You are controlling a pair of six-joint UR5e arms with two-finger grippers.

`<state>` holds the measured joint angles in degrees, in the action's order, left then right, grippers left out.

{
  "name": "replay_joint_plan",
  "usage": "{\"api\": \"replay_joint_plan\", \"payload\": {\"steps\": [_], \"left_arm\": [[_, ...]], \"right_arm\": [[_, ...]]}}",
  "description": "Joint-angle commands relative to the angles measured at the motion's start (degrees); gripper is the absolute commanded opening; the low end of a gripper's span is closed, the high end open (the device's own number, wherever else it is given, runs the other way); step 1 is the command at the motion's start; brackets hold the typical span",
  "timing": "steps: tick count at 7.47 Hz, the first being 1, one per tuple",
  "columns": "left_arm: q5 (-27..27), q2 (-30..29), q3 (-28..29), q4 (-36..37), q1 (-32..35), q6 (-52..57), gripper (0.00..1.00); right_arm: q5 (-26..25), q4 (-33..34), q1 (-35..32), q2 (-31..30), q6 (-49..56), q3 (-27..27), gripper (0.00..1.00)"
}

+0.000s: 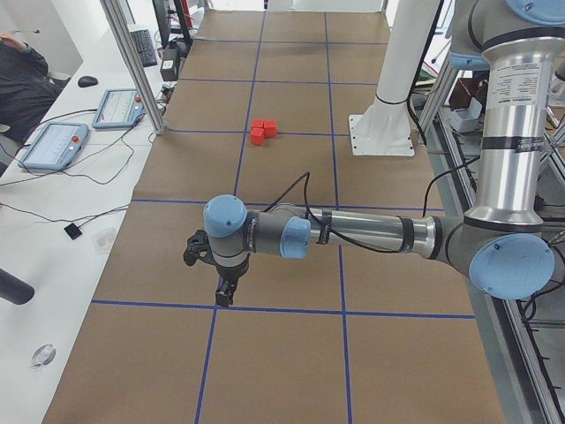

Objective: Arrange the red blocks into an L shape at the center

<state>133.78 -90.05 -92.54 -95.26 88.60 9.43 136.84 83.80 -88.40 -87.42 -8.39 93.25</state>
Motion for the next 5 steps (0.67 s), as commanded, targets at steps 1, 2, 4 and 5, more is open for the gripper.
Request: {"api": "replay_joint_plan", "payload": {"steps": [1,2,4,5], "left_arm": [[0.6,0.9,2.9,-3.2,0.3,-0.5,1.0],[0.3,2.1,-0.8,-2.7,0.5,-7.9,1.0],[0.2,4.8,-4.9,-2.6,0.3,-13.3,1.0],[-1.2,4.8,-5.0,-2.6,0.3,-13.3,1.0]], "right_arm": [[-0.3,-0.6,-1.4,-2.5,0.0,2.2,0.99],[-0.3,-0.4,-1.4,-1.8,-0.3,1.8,0.99],[0.0,0.3,-1.4,-1.7,-0.5,1.0,0.99],[0.3,2.1,-1.4,-1.5,-0.5,1.1,0.99]]}}
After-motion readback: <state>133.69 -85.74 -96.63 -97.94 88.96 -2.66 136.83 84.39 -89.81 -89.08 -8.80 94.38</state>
